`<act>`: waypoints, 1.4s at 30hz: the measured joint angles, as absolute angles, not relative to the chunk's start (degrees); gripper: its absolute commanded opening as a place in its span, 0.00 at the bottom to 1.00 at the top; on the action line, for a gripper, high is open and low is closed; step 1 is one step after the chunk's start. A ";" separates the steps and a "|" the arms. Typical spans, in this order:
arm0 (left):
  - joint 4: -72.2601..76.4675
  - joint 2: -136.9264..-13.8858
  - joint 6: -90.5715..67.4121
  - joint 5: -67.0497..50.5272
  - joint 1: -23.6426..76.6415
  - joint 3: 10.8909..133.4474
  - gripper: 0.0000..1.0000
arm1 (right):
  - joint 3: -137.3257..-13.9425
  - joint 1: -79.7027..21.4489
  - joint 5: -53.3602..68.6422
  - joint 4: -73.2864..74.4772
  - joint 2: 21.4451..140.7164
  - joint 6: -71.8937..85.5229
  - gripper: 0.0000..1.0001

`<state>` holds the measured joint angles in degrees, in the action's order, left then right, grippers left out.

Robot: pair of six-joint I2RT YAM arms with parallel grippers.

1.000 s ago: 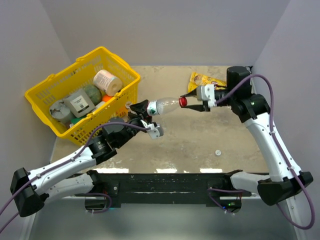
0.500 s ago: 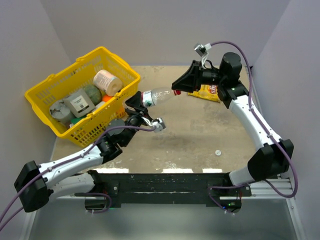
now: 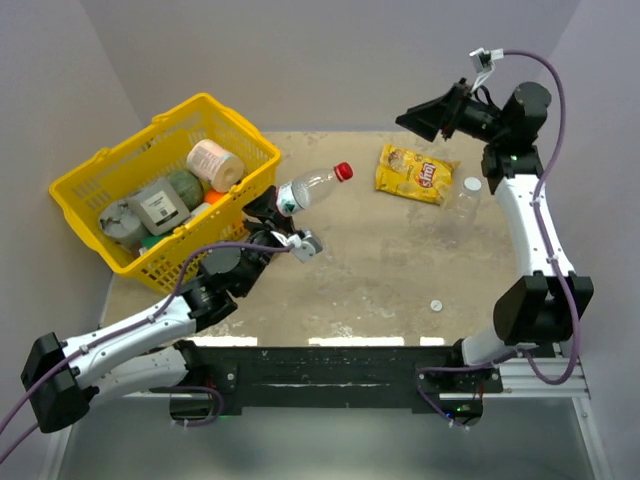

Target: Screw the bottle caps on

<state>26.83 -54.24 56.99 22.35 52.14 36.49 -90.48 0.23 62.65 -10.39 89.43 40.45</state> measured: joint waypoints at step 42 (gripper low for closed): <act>29.58 -79.00 30.57 24.08 54.08 58.30 0.00 | -78.13 -11.25 47.86 -28.32 79.57 52.47 0.75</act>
